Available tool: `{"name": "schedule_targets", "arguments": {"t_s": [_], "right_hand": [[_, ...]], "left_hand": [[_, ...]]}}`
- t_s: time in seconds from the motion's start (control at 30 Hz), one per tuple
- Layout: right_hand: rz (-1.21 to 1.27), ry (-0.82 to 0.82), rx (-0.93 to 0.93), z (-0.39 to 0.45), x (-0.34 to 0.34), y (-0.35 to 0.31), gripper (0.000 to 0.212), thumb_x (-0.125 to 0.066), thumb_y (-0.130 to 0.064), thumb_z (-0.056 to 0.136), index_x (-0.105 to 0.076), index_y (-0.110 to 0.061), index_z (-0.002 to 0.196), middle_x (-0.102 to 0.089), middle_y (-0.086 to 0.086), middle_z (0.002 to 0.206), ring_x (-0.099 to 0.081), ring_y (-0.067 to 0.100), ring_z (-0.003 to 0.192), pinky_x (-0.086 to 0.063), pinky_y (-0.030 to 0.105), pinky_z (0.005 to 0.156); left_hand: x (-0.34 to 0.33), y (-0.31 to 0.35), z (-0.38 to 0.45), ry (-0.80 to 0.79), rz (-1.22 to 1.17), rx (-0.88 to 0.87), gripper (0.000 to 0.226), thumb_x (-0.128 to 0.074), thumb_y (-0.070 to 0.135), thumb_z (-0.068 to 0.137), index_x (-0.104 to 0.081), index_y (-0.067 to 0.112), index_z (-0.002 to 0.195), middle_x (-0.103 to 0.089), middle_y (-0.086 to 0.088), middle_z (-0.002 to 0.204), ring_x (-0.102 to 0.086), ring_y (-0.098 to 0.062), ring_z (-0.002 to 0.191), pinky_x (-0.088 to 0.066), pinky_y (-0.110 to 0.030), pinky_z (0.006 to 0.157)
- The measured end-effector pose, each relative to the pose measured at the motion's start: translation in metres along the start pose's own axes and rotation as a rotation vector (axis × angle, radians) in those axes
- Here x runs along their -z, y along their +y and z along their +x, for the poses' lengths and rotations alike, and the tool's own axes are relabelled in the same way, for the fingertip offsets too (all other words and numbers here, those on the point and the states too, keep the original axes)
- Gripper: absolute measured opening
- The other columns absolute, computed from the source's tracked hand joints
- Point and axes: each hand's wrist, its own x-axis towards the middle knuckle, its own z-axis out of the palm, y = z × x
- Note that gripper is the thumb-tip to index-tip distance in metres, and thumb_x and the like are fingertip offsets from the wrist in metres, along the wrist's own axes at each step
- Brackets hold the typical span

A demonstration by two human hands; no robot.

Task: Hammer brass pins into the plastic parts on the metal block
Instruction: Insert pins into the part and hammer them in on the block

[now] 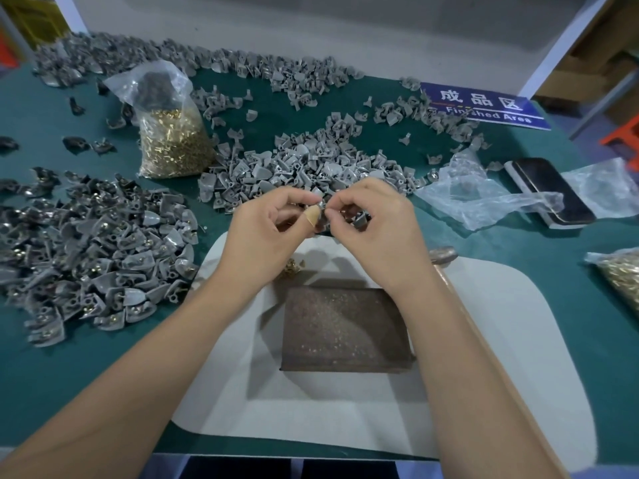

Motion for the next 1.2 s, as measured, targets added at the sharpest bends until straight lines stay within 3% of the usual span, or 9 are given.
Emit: {"name": "schedule_targets", "arguments": {"t_s": [0.27,0.37,0.5,0.63,0.8,1.03,1.1,1.2], "right_hand": [[-0.12,-0.018,0.097,-0.002,0.005,-0.011,0.002,-0.073,-0.013,0.088,-0.075,-0.014,0.088,-0.061,-0.002,0.09,-0.061,0.019,0.078,-0.053,0.046,0.066],[-0.107,-0.05,0.095,-0.002,0.009,-0.009,0.003,-0.074,-0.009,0.087,-0.075,-0.012,0.087,-0.061,-0.001,0.089,-0.061,0.019,0.077,-0.053,0.043,0.067],[0.069,-0.064,0.03,0.001,0.011,-0.005,0.009,-0.076,0.001,0.084,-0.076,-0.008,0.085,-0.063,0.003,0.085,-0.06,0.013,0.079,-0.048,0.023,0.071],[0.159,-0.027,-0.027,0.001,0.007,-0.007,0.008,-0.075,0.0,0.086,-0.077,-0.008,0.084,-0.065,0.001,0.083,-0.06,0.012,0.078,-0.054,0.031,0.069],[0.327,-0.023,-0.162,0.002,0.004,-0.011,0.009,-0.073,0.001,0.089,-0.079,-0.006,0.086,-0.064,0.009,0.088,-0.061,0.013,0.08,-0.059,0.03,0.053],[0.403,-0.043,-0.243,0.001,0.003,-0.011,0.008,-0.072,-0.003,0.092,-0.079,-0.005,0.09,-0.066,0.011,0.094,-0.064,0.011,0.08,-0.059,0.026,0.056],[0.346,-0.039,-0.215,0.0,0.001,-0.012,0.008,-0.073,-0.002,0.091,-0.08,-0.005,0.089,-0.067,0.007,0.091,-0.064,0.011,0.079,-0.059,0.029,0.057],[0.157,0.008,-0.09,0.0,0.001,-0.013,0.01,-0.074,0.001,0.086,-0.079,-0.007,0.085,-0.069,0.001,0.085,-0.063,0.009,0.08,-0.054,0.024,0.072]], "left_hand": [[0.004,0.007,-0.006,0.018,0.133,-0.111,0.02,-0.073,0.023,0.094,-0.068,0.041,0.101,-0.075,0.022,0.087,-0.073,0.002,0.086,-0.058,-0.019,0.079],[0.003,0.01,-0.007,-0.017,0.099,-0.137,0.017,-0.072,0.018,0.095,-0.069,0.034,0.102,-0.075,0.022,0.086,-0.073,0.002,0.083,-0.056,-0.015,0.077],[0.001,0.011,-0.007,-0.015,0.034,-0.11,0.011,-0.072,0.015,0.095,-0.071,0.017,0.106,-0.077,0.013,0.086,-0.074,-0.002,0.08,-0.056,-0.016,0.076],[-0.002,0.012,-0.008,0.037,-0.046,-0.058,0.012,-0.071,0.016,0.096,-0.071,0.012,0.106,-0.078,0.011,0.084,-0.075,-0.005,0.075,-0.055,-0.012,0.07],[-0.005,0.012,-0.007,0.08,-0.139,-0.034,0.01,-0.07,0.016,0.096,-0.07,0.013,0.105,-0.078,0.004,0.087,-0.076,-0.013,0.076,-0.058,-0.02,0.072],[-0.006,0.01,-0.009,0.093,-0.133,-0.041,0.009,-0.069,0.014,0.097,-0.07,0.013,0.106,-0.078,0.002,0.089,-0.076,-0.012,0.078,-0.057,-0.019,0.072],[-0.008,0.008,-0.011,0.103,-0.078,-0.046,0.009,-0.068,0.013,0.097,-0.07,0.015,0.106,-0.077,0.008,0.089,-0.075,-0.009,0.079,-0.056,-0.018,0.073],[-0.01,0.006,-0.012,0.105,-0.024,-0.072,0.01,-0.068,0.014,0.098,-0.071,0.017,0.107,-0.076,0.012,0.091,-0.074,-0.008,0.08,-0.057,-0.02,0.076]]}}
